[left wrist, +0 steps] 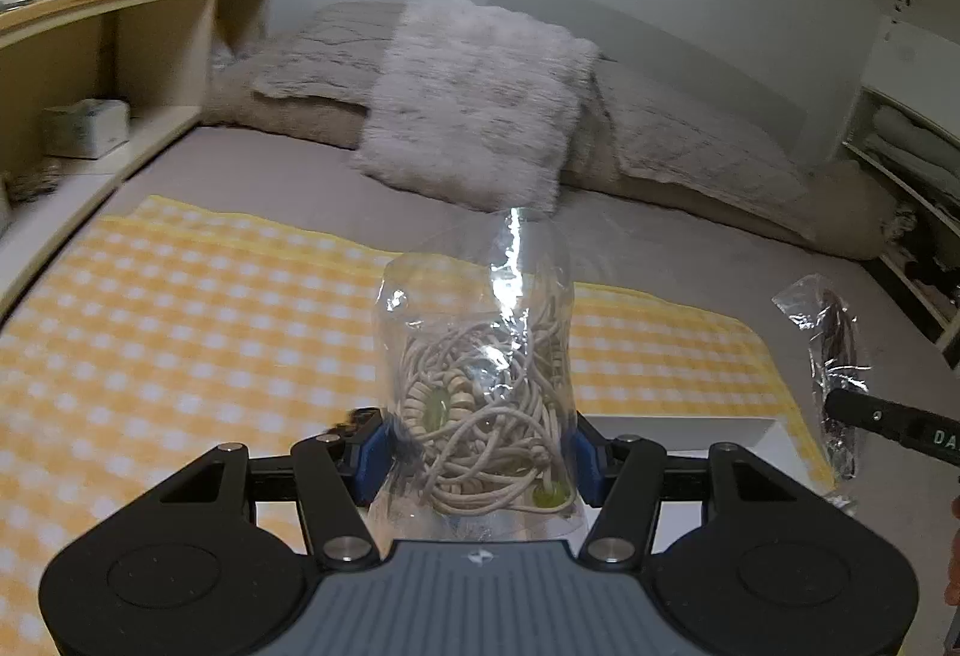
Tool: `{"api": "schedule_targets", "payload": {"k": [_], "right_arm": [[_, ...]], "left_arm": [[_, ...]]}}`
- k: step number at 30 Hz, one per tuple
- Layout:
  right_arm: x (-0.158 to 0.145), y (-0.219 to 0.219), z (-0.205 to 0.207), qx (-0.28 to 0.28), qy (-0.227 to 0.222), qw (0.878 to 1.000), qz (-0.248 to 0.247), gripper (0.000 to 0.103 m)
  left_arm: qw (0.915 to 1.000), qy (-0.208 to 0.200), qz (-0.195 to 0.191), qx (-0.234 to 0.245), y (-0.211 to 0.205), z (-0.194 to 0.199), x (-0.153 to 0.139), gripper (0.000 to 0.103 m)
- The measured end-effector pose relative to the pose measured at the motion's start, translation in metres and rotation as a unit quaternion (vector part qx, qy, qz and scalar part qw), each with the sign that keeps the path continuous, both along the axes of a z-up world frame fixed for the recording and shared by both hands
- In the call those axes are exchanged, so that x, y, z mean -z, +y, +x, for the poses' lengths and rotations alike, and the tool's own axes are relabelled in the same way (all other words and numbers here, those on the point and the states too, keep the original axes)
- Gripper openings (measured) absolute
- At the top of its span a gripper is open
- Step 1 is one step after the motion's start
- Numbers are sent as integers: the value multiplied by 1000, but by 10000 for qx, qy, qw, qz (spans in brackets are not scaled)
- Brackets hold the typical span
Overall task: Organize soft objects
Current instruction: 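Carry both clear bags over the white box and lower them inside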
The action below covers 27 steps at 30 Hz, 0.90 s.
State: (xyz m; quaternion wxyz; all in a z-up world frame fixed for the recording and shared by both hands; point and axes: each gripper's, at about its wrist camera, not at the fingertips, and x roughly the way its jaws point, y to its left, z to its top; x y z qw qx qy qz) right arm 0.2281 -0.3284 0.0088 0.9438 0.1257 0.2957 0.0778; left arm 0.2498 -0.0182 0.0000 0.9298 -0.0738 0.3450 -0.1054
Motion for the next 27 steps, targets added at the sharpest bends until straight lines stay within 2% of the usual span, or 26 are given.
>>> {"api": "schedule_targets", "payload": {"k": [10,16,27], "right_arm": [[22,-57,-1,608,279,9976,-193,26],[37,-75,4,730,519,9953,-358,26],[62,-82,19,478,1048,9902,-785,26]], "left_arm": [[9983,127,-106,559,-72,21,21,59],[9942,323,-236,996,-118,32,43,59],[9781,895,-1047,1562,-179,48,90,59]]}}
